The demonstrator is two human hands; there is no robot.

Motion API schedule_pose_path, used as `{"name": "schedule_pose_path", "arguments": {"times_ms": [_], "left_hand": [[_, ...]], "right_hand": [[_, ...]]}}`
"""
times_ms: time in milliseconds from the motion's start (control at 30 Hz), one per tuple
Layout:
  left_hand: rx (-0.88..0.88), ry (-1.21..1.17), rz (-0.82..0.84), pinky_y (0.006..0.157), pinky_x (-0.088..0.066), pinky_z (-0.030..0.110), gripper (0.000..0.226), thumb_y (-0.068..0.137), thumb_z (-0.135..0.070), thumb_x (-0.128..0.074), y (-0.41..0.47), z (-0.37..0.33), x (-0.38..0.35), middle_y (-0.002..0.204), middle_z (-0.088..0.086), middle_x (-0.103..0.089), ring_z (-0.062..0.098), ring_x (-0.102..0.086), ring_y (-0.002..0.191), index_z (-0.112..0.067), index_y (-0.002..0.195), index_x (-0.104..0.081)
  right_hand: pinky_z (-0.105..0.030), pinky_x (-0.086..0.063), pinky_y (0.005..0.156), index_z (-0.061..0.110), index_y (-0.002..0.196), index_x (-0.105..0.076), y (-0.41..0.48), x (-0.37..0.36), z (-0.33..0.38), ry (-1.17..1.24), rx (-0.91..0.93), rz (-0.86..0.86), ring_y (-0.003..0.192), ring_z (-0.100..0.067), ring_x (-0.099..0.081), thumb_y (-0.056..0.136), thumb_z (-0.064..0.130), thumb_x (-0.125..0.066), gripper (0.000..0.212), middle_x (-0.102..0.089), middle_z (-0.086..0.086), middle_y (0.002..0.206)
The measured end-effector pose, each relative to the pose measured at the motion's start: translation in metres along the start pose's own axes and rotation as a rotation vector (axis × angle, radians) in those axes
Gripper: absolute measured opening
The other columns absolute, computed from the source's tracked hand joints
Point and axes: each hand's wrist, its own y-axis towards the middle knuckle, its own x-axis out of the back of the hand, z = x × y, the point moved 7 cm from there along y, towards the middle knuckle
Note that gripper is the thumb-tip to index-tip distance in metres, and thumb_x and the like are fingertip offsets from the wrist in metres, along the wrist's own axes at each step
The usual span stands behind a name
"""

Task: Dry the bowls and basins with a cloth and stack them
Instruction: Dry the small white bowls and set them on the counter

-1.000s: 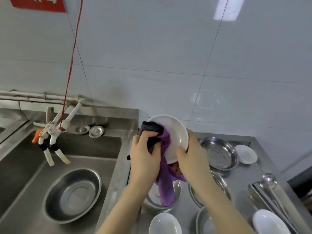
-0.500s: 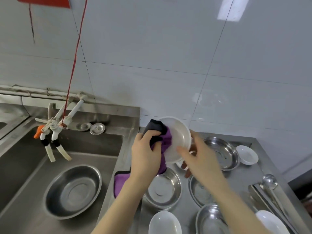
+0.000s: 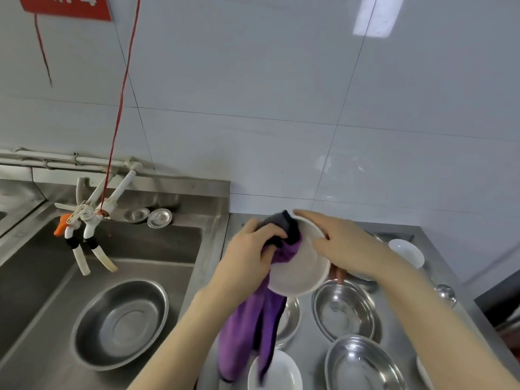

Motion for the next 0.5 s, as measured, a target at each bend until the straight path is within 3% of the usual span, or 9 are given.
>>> {"name": "schedule_pose_path", "arguments": {"times_ms": [133,267,367,500], "left_hand": [[0.297,-0.152,-0.248,0.072,-0.031,-0.005,0.03,0.09,-0.006,-0.057,-0.007,0.016,0.01,0.103,-0.004,-0.058,-0.002,-0.051,0.084,-0.027,0.109,-0.065],[0.344,-0.206,-0.282,0.071,-0.031,-0.005,0.031,0.09,-0.006,-0.057,-0.02,0.011,0.003,0.102,-0.007,-0.056,-0.01,-0.05,0.084,-0.034,0.105,-0.06],[0.236,-0.155,-0.267,0.075,-0.032,-0.003,0.031,0.089,-0.001,-0.057,-0.02,0.009,0.009,0.104,-0.007,-0.054,-0.014,-0.05,0.088,-0.025,0.107,-0.065],[-0.009,0.003,-0.003,0.081,-0.04,0.009,0.035,0.087,-0.001,-0.058,-0.016,0.003,0.001,0.108,-0.011,-0.05,0.004,-0.053,0.09,-0.027,0.109,-0.066]], "right_hand": [[-0.028,-0.056,0.051,0.037,0.141,-0.04,-0.008,-0.017,-0.008,0.247,-0.04,-0.344,0.054,-0.015,-0.066,0.096,0.03,-0.057,0.048,-0.065,-0.001,0.077],[-0.034,-0.056,0.049,0.024,0.135,-0.042,-0.017,-0.049,-0.005,0.35,-0.069,-0.45,0.052,-0.018,-0.062,0.095,0.014,-0.05,0.041,-0.062,-0.001,0.073],[-0.029,-0.049,0.041,0.023,0.125,-0.046,-0.014,-0.042,-0.008,0.316,-0.111,-0.338,0.044,-0.022,-0.062,0.091,0.0,-0.04,0.042,-0.065,-0.01,0.067],[-0.029,-0.049,0.038,0.029,0.12,-0.053,-0.009,-0.017,0.002,0.032,-0.046,0.026,0.038,-0.018,-0.061,0.089,-0.006,-0.034,0.05,-0.067,-0.014,0.066]]}}
